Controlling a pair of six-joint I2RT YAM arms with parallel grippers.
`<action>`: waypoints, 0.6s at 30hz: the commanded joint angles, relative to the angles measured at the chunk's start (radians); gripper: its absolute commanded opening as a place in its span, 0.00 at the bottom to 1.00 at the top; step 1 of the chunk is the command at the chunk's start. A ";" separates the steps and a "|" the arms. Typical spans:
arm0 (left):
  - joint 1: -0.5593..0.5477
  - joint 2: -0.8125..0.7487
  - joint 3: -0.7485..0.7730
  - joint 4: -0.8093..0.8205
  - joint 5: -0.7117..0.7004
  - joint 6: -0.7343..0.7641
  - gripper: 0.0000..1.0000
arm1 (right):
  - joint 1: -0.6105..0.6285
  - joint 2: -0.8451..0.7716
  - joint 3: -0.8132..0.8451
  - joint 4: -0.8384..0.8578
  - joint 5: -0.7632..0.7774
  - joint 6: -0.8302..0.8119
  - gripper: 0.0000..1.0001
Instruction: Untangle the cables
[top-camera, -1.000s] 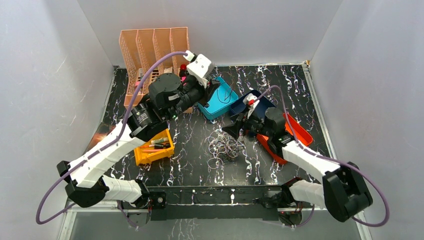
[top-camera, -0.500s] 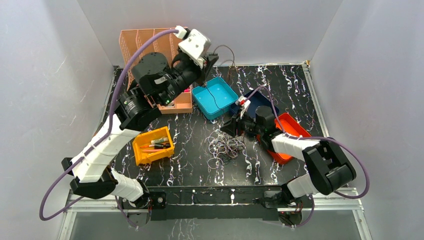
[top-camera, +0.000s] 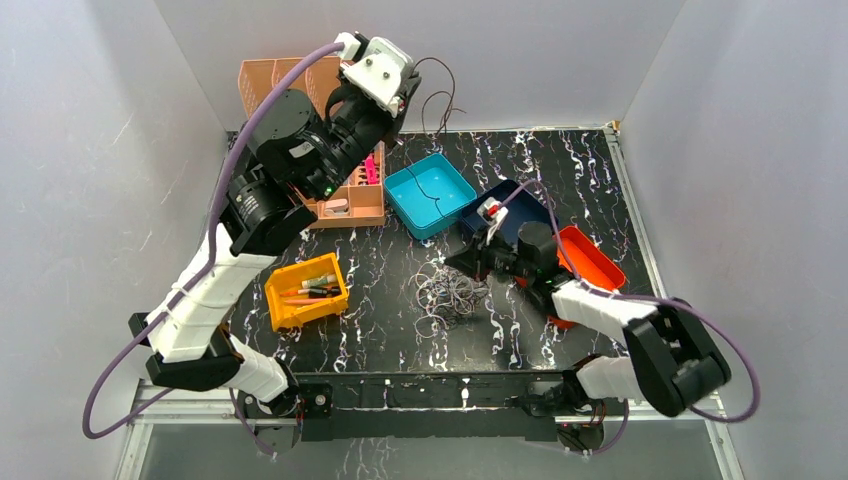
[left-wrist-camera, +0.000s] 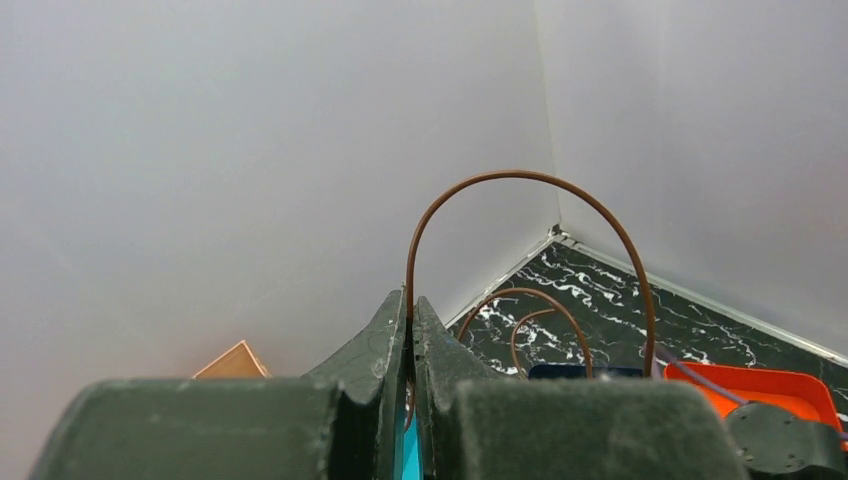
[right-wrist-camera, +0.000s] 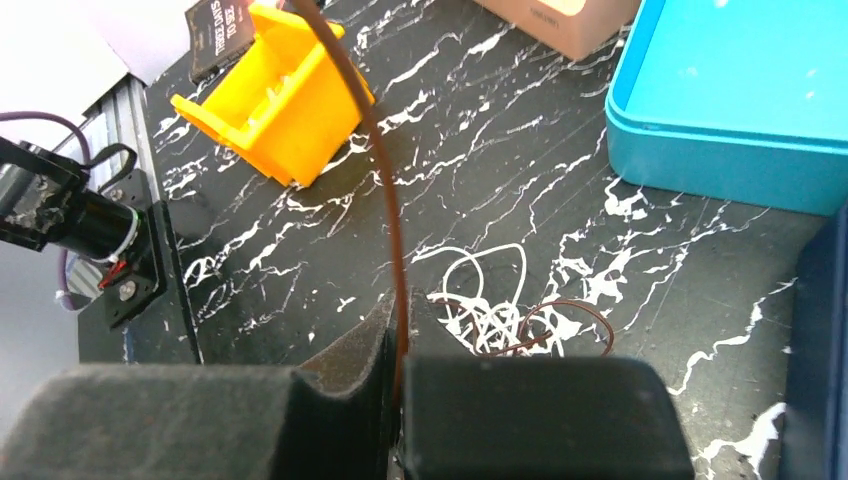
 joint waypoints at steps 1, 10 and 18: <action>0.003 -0.037 -0.044 0.032 -0.049 0.029 0.00 | 0.003 -0.166 0.091 -0.120 0.047 0.008 0.07; 0.002 -0.142 -0.251 0.059 -0.091 -0.007 0.00 | 0.003 -0.344 0.345 -0.453 0.136 -0.062 0.04; 0.002 -0.203 -0.390 0.057 -0.128 -0.066 0.00 | 0.003 -0.361 0.489 -0.575 0.220 -0.064 0.01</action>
